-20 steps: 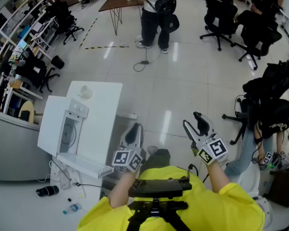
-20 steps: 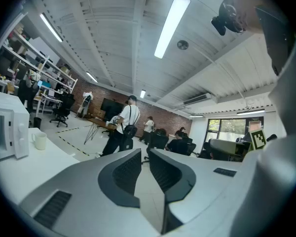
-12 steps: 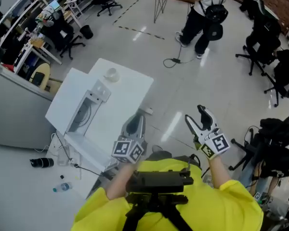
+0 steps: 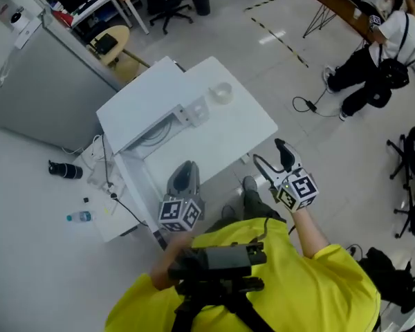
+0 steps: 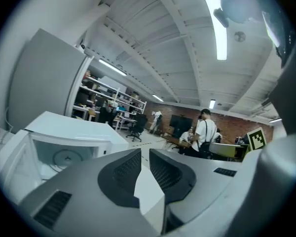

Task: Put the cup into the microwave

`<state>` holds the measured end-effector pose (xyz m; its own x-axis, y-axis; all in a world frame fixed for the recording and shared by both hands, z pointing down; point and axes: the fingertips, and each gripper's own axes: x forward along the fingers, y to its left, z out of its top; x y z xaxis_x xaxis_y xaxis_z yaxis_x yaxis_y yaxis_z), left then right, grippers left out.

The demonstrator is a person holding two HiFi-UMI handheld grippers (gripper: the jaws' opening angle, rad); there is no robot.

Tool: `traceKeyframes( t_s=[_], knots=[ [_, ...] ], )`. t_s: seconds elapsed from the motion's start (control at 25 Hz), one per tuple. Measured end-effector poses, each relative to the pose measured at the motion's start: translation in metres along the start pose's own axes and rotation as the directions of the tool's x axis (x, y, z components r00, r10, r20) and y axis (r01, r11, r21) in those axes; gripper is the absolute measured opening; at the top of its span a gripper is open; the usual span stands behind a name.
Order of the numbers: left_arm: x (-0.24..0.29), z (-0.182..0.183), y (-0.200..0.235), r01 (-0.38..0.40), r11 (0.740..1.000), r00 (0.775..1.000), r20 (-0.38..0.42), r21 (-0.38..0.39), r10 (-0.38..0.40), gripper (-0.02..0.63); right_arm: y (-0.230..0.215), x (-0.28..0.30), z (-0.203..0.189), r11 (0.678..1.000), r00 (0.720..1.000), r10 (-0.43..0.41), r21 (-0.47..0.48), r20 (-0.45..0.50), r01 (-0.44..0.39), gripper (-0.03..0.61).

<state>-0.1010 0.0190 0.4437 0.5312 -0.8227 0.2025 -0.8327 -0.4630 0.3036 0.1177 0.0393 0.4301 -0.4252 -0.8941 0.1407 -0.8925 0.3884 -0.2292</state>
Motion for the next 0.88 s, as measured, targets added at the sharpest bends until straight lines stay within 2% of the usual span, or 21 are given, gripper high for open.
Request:
traceKeyframes(
  t_s=[0.12, 0.16, 0.36, 0.4, 0.44, 0.56, 0.6, 0.64, 0.76, 0.88],
  knots=[
    [0.011, 0.001, 0.037, -0.133, 0.991, 0.991, 0.018, -0.01, 0.133, 0.034, -0.019, 0.064, -0.013, 0.997, 0.995, 0.074, -0.007, -0.066, -0.075, 0.368],
    [0.016, 0.0, 0.048, -0.172, 0.985, 0.985, 0.022, -0.017, 0.172, 0.034, -0.026, 0.086, -0.02, 0.995, 0.991, 0.099, -0.004, -0.088, -0.1, 0.408],
    [0.047, -0.023, 0.078, -0.339, 0.938, 0.94, 0.014, -0.073, 0.341, 0.044, -0.074, 0.181, -0.071, 0.978, 0.958, 0.194, -0.039, -0.211, -0.206, 0.435],
    [0.057, -0.027, 0.079, -0.353, 0.932, 0.935, 0.011, -0.077, 0.355, 0.084, -0.088, 0.201, -0.086, 0.977, 0.952, 0.193, -0.04, -0.237, -0.208, 0.503],
    [0.066, -0.029, 0.079, -0.358, 0.93, 0.933, 0.012, -0.084, 0.36, 0.124, -0.103, 0.221, -0.102, 0.978, 0.947, 0.187, -0.041, -0.261, -0.204, 0.509],
    [0.089, -0.031, 0.077, -0.361, 0.926, 0.93, 0.035, -0.115, 0.367, 0.124, -0.144, 0.279, -0.151, 0.977, 0.928, 0.164, -0.073, -0.334, -0.199, 0.509],
    [0.094, -0.033, 0.078, -0.365, 0.923, 0.928, 0.033, -0.121, 0.371, 0.124, -0.155, 0.297, -0.167, 0.975, 0.919, 0.158, -0.088, -0.362, -0.203, 0.55],
    [0.1, -0.037, 0.079, -0.368, 0.921, 0.927, 0.021, -0.128, 0.374, 0.126, -0.165, 0.315, -0.182, 0.974, 0.91, 0.152, -0.098, -0.386, -0.204, 0.571],
    [0.112, -0.052, 0.088, -0.376, 0.913, 0.926, -0.04, -0.159, 0.375, 0.124, -0.189, 0.36, -0.218, 0.976, 0.894, 0.135, -0.1, -0.428, -0.195, 0.571],
    [0.114, -0.056, 0.098, -0.394, 0.907, 0.919, -0.066, -0.148, 0.389, 0.101, -0.202, 0.391, -0.247, 0.976, 0.881, 0.116, -0.112, -0.458, -0.187, 0.571]
  ],
)
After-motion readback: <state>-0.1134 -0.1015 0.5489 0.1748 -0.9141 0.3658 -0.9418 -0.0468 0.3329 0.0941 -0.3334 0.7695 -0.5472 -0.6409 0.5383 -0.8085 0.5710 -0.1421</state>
